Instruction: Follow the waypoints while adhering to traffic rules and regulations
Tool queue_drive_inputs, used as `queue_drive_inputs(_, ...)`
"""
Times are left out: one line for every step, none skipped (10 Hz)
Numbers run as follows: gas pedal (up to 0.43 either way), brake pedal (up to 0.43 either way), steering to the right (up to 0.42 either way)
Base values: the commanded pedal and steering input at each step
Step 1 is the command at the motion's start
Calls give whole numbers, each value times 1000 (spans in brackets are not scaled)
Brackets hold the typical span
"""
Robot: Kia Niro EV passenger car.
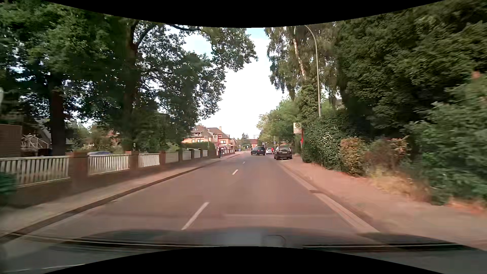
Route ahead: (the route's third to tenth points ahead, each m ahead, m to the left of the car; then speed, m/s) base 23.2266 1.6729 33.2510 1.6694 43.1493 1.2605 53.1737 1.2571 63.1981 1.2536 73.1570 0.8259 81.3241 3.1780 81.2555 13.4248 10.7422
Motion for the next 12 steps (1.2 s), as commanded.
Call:
queue_drive_inputs(130, 0, 0)
queue_drive_inputs(130, 0, 0)
queue_drive_inputs(130, 0, 0)
queue_drive_inputs(130, 0, 0)
queue_drive_inputs(130, 0, 0)
queue_drive_inputs(130, 0, 0)
queue_drive_inputs(130, 0, 0)
queue_drive_inputs(130, 0, 0)
queue_drive_inputs(130, 0, 0)
queue_drive_inputs(118, 0, 0)
queue_drive_inputs(59, 0, 0)
queue_drive_inputs(0, 0, 0)
